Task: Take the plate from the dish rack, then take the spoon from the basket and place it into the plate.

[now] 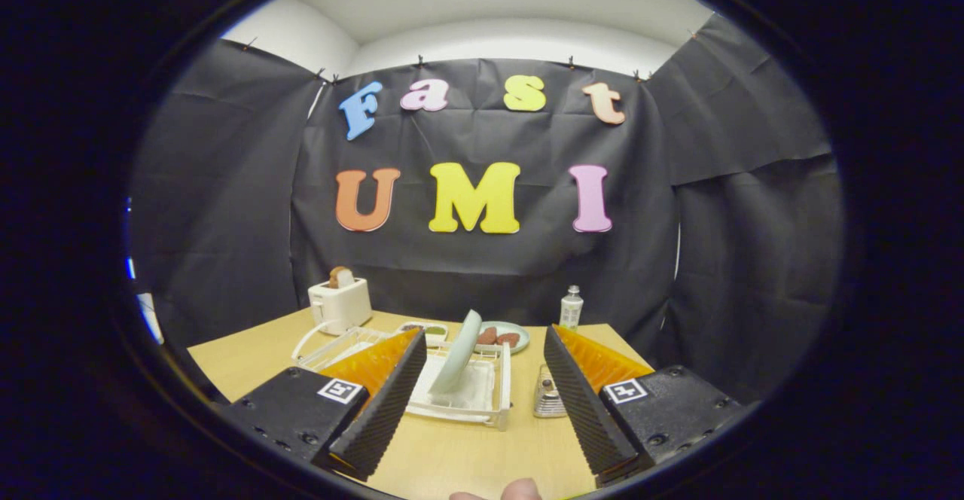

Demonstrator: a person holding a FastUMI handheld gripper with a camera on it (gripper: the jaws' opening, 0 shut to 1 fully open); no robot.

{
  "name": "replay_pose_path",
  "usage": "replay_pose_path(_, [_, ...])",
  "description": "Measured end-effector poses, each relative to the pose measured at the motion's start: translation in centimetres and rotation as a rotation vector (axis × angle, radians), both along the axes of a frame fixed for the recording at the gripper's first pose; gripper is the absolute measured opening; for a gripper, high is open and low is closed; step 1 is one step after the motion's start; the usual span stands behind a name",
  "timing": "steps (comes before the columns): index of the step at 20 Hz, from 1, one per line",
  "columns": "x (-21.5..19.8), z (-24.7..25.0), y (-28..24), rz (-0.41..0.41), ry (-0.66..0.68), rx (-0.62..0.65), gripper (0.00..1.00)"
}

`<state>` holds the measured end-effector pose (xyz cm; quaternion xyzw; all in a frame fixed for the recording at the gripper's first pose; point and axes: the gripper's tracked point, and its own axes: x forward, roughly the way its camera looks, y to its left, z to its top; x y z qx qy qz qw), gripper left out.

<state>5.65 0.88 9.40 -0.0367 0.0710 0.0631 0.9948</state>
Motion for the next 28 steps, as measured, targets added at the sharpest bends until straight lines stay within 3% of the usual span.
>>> replay_pose_path(5, [4.2,2.3,0.9,0.021,0.145,-0.072,1.0])
replay_pose_path(10, [9.2,2.6,3.3,0.033,0.335,-0.064,1.0])
replay_pose_path(20, [17.6,-4.5,6.2,0.014,0.704,0.045,0.99])
replay_pose_path(28, [20.8,-9.0,4.3,-0.083,0.848,0.07,0.99])
